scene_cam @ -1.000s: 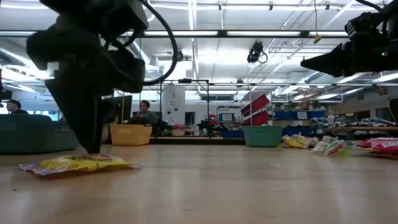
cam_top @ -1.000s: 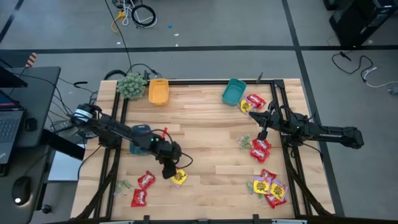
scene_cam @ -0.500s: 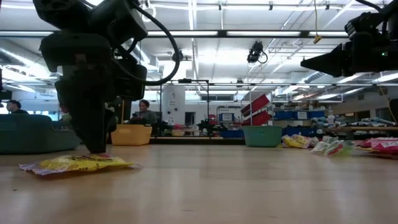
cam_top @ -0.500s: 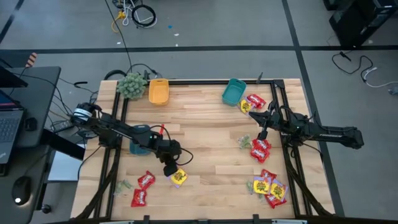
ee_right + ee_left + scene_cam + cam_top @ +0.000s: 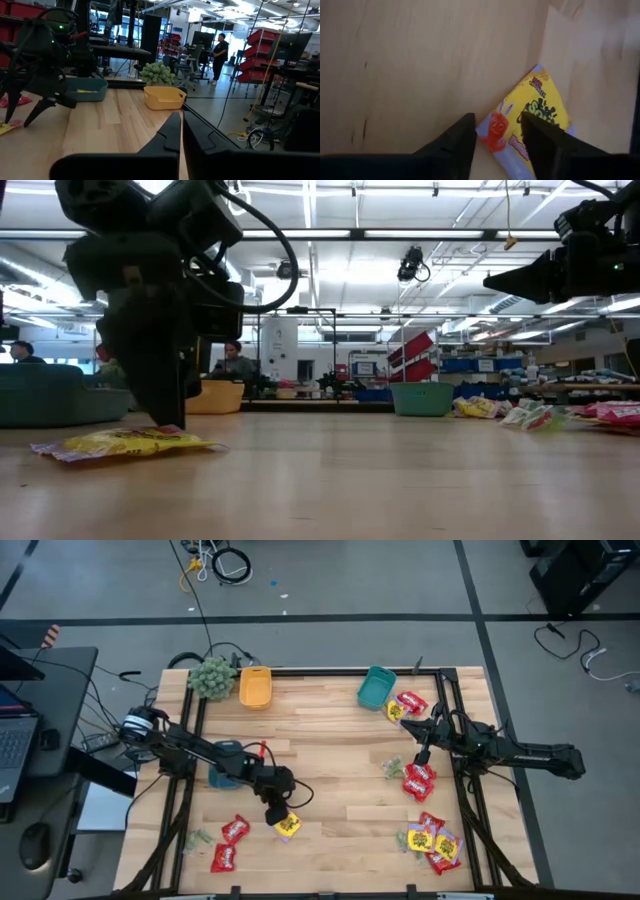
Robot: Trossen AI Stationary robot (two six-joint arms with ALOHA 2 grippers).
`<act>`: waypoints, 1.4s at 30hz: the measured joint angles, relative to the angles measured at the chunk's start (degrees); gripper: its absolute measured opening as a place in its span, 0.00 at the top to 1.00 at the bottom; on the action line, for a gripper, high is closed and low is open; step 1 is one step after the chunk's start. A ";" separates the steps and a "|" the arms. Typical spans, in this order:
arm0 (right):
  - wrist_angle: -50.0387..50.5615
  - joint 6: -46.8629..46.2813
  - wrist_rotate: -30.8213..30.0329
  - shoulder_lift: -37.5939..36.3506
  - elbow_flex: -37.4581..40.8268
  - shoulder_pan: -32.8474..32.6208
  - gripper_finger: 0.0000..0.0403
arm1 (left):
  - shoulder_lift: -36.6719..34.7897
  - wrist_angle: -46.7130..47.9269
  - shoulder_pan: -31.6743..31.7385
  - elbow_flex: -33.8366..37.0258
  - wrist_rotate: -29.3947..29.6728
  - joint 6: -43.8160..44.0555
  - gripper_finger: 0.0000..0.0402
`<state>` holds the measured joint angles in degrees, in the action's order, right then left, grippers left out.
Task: Sort candy
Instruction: Put the yellow candy pack into the blue bin
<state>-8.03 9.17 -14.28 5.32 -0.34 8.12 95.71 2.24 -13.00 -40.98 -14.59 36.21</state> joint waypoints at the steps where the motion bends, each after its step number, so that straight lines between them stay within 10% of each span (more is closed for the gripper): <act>1: -0.01 0.00 0.00 0.00 -0.01 0.00 0.99 | 0.03 -0.18 -0.21 0.03 0.34 -0.47 0.69; 7: -0.01 -0.02 0.00 0.00 0.00 0.00 0.98 | -0.25 -0.55 -1.05 0.00 1.33 -2.64 0.97; 22: -0.04 0.00 0.00 0.00 -0.02 0.00 0.98 | -13.68 38.50 -0.95 -12.61 12.41 -6.86 1.00; 42: -0.04 0.00 0.00 0.02 -0.02 0.01 0.99 | -26.55 77.08 -0.89 -23.07 30.59 9.35 1.00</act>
<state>-8.08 9.17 -14.28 5.34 -0.36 8.13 69.16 79.32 -13.89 -64.05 16.00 45.56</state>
